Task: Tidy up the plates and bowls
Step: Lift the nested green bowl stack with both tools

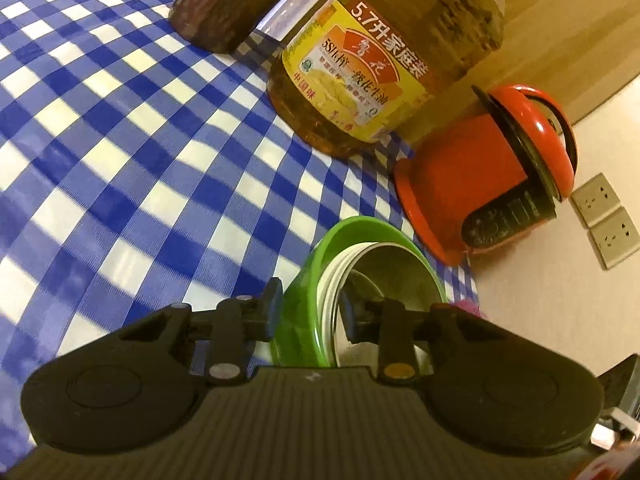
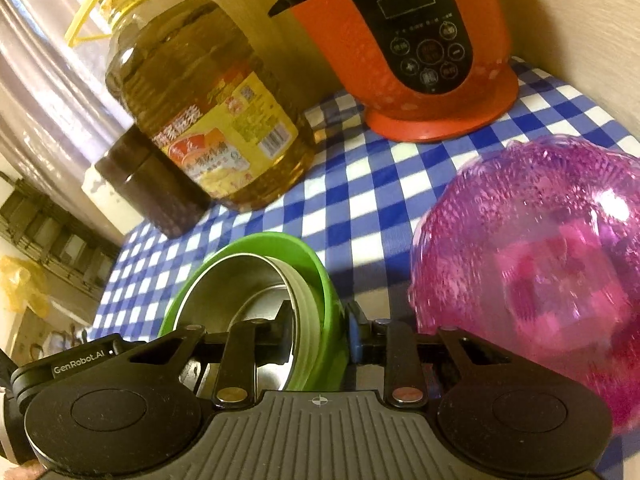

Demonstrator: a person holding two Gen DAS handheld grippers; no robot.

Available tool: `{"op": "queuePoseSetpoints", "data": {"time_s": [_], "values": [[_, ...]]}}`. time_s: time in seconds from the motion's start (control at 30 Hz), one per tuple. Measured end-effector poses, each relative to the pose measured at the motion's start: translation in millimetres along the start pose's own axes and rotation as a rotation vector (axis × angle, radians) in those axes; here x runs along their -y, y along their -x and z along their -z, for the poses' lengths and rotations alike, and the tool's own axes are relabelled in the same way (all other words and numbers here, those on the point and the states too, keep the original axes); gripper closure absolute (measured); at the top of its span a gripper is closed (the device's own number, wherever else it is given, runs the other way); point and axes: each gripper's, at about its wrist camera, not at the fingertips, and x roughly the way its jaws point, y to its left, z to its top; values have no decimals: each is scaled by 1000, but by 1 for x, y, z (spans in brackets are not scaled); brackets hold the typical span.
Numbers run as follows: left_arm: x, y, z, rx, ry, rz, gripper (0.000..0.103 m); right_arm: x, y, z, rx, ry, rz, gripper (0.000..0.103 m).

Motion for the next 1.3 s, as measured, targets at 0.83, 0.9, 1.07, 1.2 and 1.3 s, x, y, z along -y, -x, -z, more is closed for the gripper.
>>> {"op": "queuePoseSetpoints", "data": {"time_s": [0.83, 0.9, 1.07, 1.2, 1.3], "values": [[-7, 55, 55, -36, 91, 53, 43, -3, 61, 57, -34, -65, -72, 30], [-6, 53, 54, -32, 83, 53, 43, 0, 52, 53, -41, -94, -71, 30], [-6, 47, 53, -48, 82, 65, 43, 2, 47, 52, -54, -103, -93, 30], [-6, 44, 52, -53, 94, 75, 44, 5, 42, 55, -89, -132, -87, 44], [-3, 47, 52, -50, 88, 73, 46, 5, 43, 54, -89, -146, -117, 44]]}}
